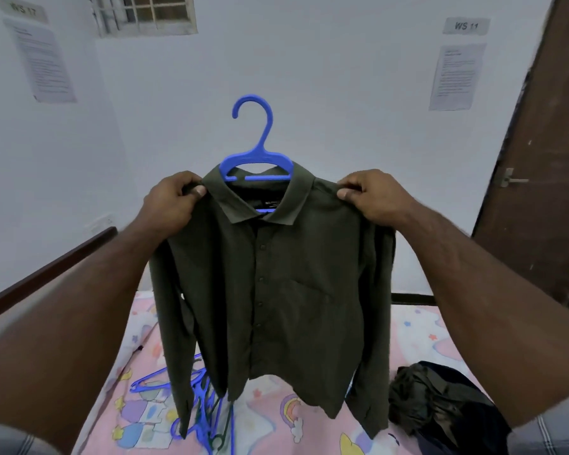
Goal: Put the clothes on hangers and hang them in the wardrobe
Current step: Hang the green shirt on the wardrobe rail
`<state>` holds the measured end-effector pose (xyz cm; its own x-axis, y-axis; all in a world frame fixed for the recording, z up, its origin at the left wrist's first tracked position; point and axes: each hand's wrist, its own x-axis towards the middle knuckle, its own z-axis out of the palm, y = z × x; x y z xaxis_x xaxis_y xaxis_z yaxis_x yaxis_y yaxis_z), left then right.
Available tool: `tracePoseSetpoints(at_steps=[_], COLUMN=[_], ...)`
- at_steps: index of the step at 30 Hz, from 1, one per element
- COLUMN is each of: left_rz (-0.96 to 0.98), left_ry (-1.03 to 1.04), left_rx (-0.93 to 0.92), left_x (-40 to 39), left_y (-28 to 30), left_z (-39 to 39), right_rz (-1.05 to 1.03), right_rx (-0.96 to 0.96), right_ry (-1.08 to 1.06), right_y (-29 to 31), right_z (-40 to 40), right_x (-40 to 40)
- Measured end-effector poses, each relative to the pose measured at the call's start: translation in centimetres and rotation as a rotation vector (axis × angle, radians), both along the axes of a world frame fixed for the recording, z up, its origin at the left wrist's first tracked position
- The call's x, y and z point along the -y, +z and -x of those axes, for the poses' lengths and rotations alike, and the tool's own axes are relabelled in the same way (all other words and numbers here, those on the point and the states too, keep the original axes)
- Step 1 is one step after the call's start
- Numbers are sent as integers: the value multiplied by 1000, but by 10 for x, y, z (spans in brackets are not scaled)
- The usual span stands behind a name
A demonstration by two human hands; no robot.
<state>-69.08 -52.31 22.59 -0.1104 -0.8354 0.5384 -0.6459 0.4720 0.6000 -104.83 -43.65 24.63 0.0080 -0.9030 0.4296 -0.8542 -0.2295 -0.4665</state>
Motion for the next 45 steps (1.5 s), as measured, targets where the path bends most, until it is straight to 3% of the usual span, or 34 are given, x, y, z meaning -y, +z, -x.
tracePoseSetpoints(at_steps=[7,13,17,25,30,35,40,45], left_rz=[-49,-202,-131,-72,-81,-34,17,70], left_ry=[21,95,176,416,336,323,403,480], left_rx=[-151,-299,-457,-515,-755,-1019,-1065,-1088], left_x=[-26,-65,-91,-162,-210,-256,-308,-381], left_y=[-18,-52,-55,-56,-56,-55,-54,-56], left_z=[-43,-79,-74,-53,-48,-68,-92,-119], right_rz=[82,65,39,9,-28,-104,-383,-359], right_rx=[56,59,102,183,217,529,786,911], right_ry=[3,60,122,295,406,605,761,803], right_y=[1,8,5,-6,-10,-7,-26,-29], right_z=[-14,-4,9,9,-11,-24,-47,-100], right_x=[6,3,3,-9,-21,-40,-51,-79])
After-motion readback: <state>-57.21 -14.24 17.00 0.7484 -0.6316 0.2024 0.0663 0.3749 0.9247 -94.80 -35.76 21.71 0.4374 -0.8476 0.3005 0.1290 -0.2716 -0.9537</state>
